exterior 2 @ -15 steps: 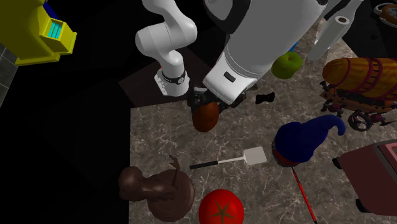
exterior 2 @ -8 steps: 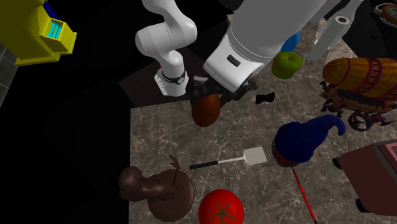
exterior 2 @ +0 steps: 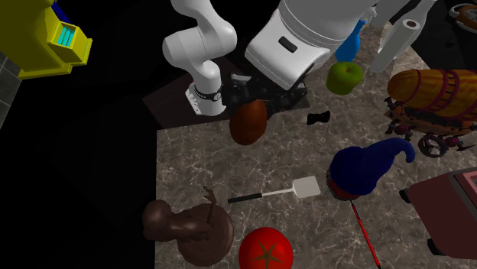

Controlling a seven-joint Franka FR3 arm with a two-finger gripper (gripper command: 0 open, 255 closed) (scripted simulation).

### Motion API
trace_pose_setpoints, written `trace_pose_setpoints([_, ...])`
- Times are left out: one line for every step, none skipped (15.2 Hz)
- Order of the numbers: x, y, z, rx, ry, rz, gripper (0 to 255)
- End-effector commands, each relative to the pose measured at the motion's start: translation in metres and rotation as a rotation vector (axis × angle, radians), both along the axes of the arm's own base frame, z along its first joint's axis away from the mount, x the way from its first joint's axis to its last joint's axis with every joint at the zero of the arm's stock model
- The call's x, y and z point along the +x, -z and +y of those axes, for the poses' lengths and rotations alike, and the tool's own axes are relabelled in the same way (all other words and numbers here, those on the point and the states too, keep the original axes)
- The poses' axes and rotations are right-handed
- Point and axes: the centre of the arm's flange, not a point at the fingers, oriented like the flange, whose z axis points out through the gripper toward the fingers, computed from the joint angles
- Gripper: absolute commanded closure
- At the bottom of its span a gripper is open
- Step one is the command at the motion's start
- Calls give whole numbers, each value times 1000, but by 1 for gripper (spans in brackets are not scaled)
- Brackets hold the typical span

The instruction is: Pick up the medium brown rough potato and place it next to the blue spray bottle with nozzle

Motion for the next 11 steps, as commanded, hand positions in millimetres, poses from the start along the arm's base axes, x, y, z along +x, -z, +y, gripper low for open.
trace_pose_setpoints([-1,-11,1,0,0,0,255])
trace_pose_setpoints([-1,-16,1,0,0,0,255])
trace_pose_setpoints([-1,-22,1,0,0,0,255])
trace_pose_setpoints([-1,-27,1,0,0,0,255])
trace_pose_setpoints([-1,-31,1,0,0,0,255])
trace_pose_setpoints([-5,-31,14,0,0,0,255])
trace_pose_setpoints([-9,-31,26,0,0,0,255])
trace_pose_setpoints([-13,-31,39,0,0,0,255])
trace_pose_setpoints([-17,-31,52,0,0,0,255])
trace_pose_setpoints([-21,-31,64,0,0,0,255])
trace_pose_setpoints([-25,-31,77,0,0,0,255])
